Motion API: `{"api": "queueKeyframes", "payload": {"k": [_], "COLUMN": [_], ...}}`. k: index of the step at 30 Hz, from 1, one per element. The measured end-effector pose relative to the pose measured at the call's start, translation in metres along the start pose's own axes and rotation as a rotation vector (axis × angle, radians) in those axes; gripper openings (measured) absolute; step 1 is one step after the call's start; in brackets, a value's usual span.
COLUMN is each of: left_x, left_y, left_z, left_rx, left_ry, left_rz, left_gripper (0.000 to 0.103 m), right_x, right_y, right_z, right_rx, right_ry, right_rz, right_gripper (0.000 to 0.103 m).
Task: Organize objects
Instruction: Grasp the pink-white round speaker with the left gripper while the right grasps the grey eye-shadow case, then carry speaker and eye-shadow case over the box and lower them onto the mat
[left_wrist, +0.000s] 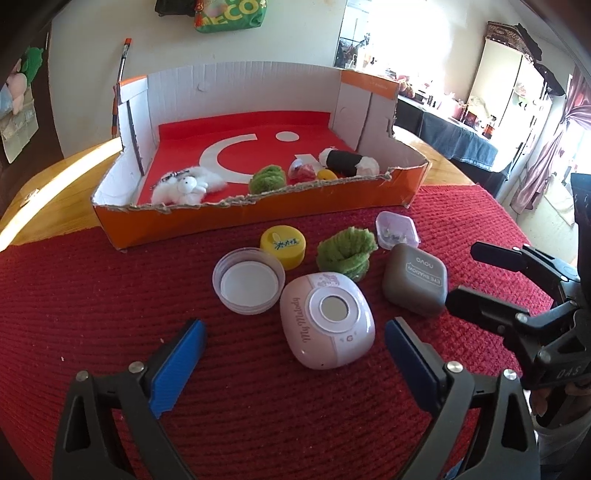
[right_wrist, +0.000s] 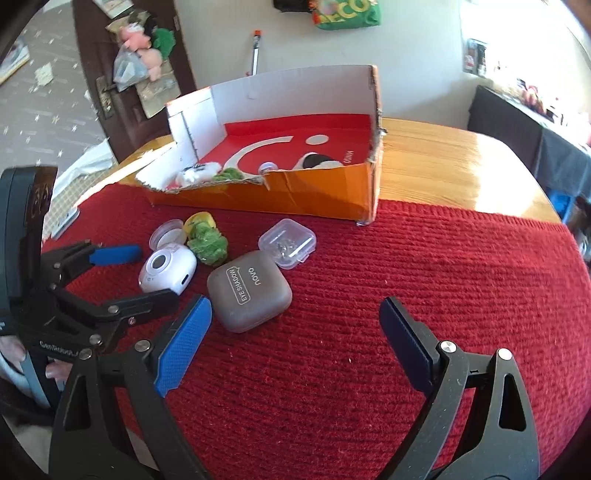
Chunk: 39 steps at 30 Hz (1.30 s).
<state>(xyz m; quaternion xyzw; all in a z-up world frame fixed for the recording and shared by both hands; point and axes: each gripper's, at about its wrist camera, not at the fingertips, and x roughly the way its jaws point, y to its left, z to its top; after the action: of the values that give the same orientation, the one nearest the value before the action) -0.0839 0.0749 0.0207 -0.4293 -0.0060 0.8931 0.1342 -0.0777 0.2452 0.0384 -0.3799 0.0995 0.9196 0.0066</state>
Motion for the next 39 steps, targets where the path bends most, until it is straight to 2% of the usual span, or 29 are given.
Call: {"api": "queueKeyframes", "payload": {"k": [7, 12, 16, 19, 22, 24, 28, 33, 39], "left_x": [0.000, -0.001, -0.001, -0.001, -0.002, -0.002, -0.006, -0.012, -0.020], "left_y": [-0.003, -0.005, -0.008, -0.009, -0.008, -0.008, -0.009, -0.006, -0.001], "left_z": [0.001, 0.002, 0.002, 0.003, 0.002, 0.002, 0.000, 0.000, 0.000], "left_rx": [0.018, 0.026, 0.041, 0.045, 0.042, 0.042, 0.052, 0.059, 0.054], "left_ry": [-0.014, -0.017, -0.016, -0.015, -0.017, -0.018, -0.026, -0.041, -0.062], "left_rz": [0.008, -0.013, -0.038, -0.062, -0.075, -0.080, -0.091, -0.091, -0.101], "left_gripper": [0.081, 0.071, 0.063, 0.055, 0.054, 0.054, 0.054, 0.054, 0.054], "right_x": [0.014, 0.020, 0.024, 0.029, 0.031, 0.030, 0.029, 0.024, 0.015], "right_y": [0.012, 0.017, 0.021, 0.025, 0.028, 0.033, 0.041, 0.041, 0.046], "right_z": [0.003, 0.003, 0.005, 0.007, 0.008, 0.007, 0.004, 0.006, 0.011], "right_rx": [-0.095, -0.122, -0.138, -0.149, -0.165, -0.178, -0.203, -0.171, -0.179], "right_ry": [0.048, 0.062, 0.080, 0.091, 0.091, 0.085, 0.068, 0.053, 0.031], "right_rz": [0.012, 0.015, 0.014, 0.013, 0.015, 0.024, 0.034, 0.053, 0.036], "right_gripper": [0.093, 0.091, 0.086, 0.077, 0.067, 0.052, 0.051, 0.051, 0.051]}}
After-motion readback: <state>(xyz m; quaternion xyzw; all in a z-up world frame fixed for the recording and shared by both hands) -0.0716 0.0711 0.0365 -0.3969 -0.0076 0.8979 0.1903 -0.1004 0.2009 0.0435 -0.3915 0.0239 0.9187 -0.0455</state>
